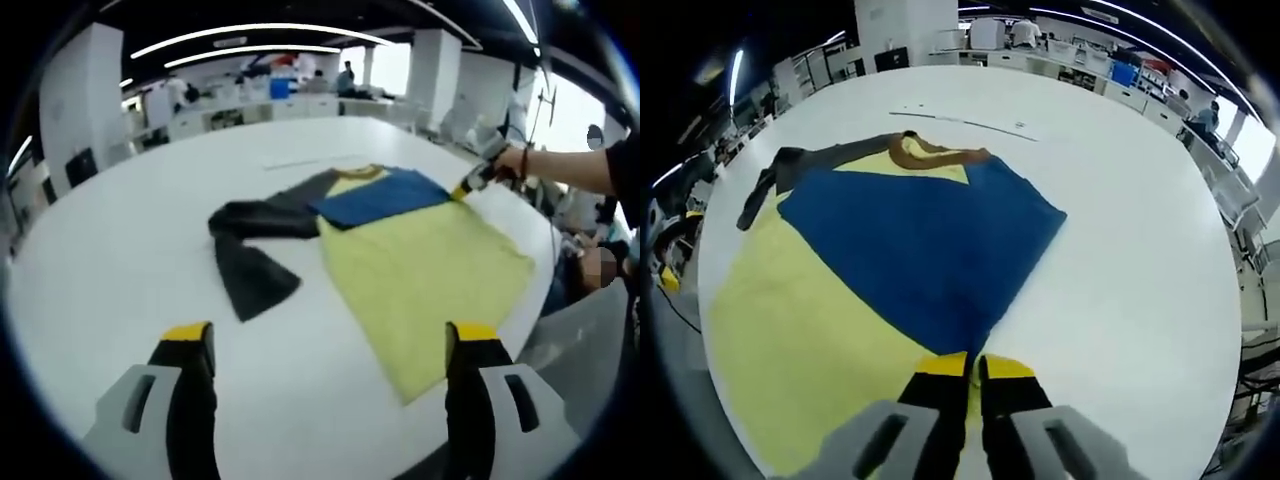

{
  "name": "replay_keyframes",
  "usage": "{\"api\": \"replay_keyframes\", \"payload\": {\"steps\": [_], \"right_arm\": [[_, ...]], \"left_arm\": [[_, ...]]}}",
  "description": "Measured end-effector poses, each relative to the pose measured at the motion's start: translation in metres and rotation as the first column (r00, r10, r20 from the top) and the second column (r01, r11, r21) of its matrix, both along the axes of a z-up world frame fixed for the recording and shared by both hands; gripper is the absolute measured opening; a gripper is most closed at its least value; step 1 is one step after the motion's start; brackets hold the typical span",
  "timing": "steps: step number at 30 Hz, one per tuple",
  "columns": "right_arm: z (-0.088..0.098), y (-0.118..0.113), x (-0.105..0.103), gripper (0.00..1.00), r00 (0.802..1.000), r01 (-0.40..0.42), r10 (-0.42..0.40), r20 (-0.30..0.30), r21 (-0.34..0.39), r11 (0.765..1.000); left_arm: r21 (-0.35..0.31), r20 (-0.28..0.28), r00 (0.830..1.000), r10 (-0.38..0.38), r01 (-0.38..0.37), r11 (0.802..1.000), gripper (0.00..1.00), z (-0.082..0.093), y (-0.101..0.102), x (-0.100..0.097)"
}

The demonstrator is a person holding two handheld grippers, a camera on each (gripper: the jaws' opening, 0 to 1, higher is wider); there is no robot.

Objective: Fold the garment on the visible template until the final outline fits inside the template.

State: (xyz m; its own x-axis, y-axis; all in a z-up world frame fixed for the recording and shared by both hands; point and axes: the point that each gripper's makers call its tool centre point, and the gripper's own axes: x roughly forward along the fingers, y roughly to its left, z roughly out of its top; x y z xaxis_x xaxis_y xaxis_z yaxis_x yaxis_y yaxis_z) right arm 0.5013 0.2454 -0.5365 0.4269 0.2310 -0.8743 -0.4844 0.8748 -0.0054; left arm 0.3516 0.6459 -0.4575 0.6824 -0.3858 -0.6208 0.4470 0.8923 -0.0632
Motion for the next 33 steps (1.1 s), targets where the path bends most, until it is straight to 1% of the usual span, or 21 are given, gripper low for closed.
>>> {"api": "replay_keyframes", "payload": {"steps": [5, 10, 14, 16, 17, 18, 20, 22, 24, 27, 28, 30, 33], "right_arm": [[0.002, -0.002, -0.004, 0.00, 1.000, 0.006, -0.006, -0.005, -0.015, 1.000], [0.003, -0.007, -0.004, 0.00, 1.000, -0.031, 0.031, 0.003, -0.078, 0.996], [0.003, -0.007, -0.004, 0.00, 1.000, -0.016, 0.017, 0.003, -0.062, 0.998], [0.005, -0.006, -0.005, 0.02, 1.000, 0.010, -0.010, 0.009, -0.040, 0.999], [0.006, -0.006, -0.004, 0.05, 1.000, 0.027, -0.026, 0.016, -0.025, 0.999], [0.008, -0.005, -0.002, 0.11, 0.998, 0.056, -0.056, 0.032, -0.001, 0.998], [0.013, -0.002, -0.001, 0.21, 0.994, 0.098, -0.100, 0.046, 0.051, 0.994], [0.018, 0.002, -0.001, 0.35, 0.990, 0.128, -0.134, 0.051, 0.104, 0.986], [0.022, 0.003, 0.000, 0.48, 0.988, 0.133, -0.141, 0.061, 0.123, 0.984], [0.030, 0.007, -0.003, 0.59, 0.988, 0.119, -0.130, 0.080, 0.133, 0.984], [0.033, 0.009, -0.003, 0.62, 0.988, 0.113, -0.126, 0.089, 0.137, 0.984], [0.040, 0.011, -0.004, 0.69, 0.987, 0.108, -0.124, 0.105, 0.145, 0.984], [0.049, 0.015, -0.008, 0.76, 0.986, 0.092, -0.113, 0.124, 0.162, 0.983]], "left_arm": [[0.003, -0.005, 1.000, -0.004, 0.004, 1.000, 0.91, 0.000, 0.000, 0.000], [0.007, -0.006, 1.000, -0.007, 0.007, 1.000, 0.90, -0.001, 0.000, 0.000], [0.013, -0.009, 1.000, -0.006, 0.007, 1.000, 0.90, -0.001, 0.001, 0.001], [0.011, -0.013, 1.000, -0.001, 0.002, 1.000, 0.89, -0.002, 0.002, 0.002], [0.011, -0.014, 1.000, 0.000, 0.000, 1.000, 0.89, -0.003, 0.003, 0.002], [0.012, -0.015, 1.000, 0.002, -0.002, 1.000, 0.89, -0.003, 0.003, 0.002], [0.010, -0.011, 1.000, 0.004, -0.004, 1.000, 0.89, -0.002, 0.003, 0.004], [0.013, -0.008, 1.000, 0.005, -0.005, 1.000, 0.89, -0.002, 0.004, 0.005], [0.010, -0.003, 1.000, 0.007, -0.007, 1.000, 0.88, -0.001, 0.004, 0.007], [-0.027, 0.018, 1.000, 0.019, -0.018, 0.999, 0.88, 0.005, 0.004, 0.013], [-0.030, 0.024, 1.000, 0.021, -0.020, 0.999, 0.87, 0.006, 0.004, 0.014], [-0.028, 0.028, 0.999, 0.021, -0.020, 0.999, 0.86, 0.007, 0.005, 0.017], [-0.018, 0.028, 0.999, 0.023, -0.023, 1.000, 0.85, 0.006, 0.008, 0.020]]}}
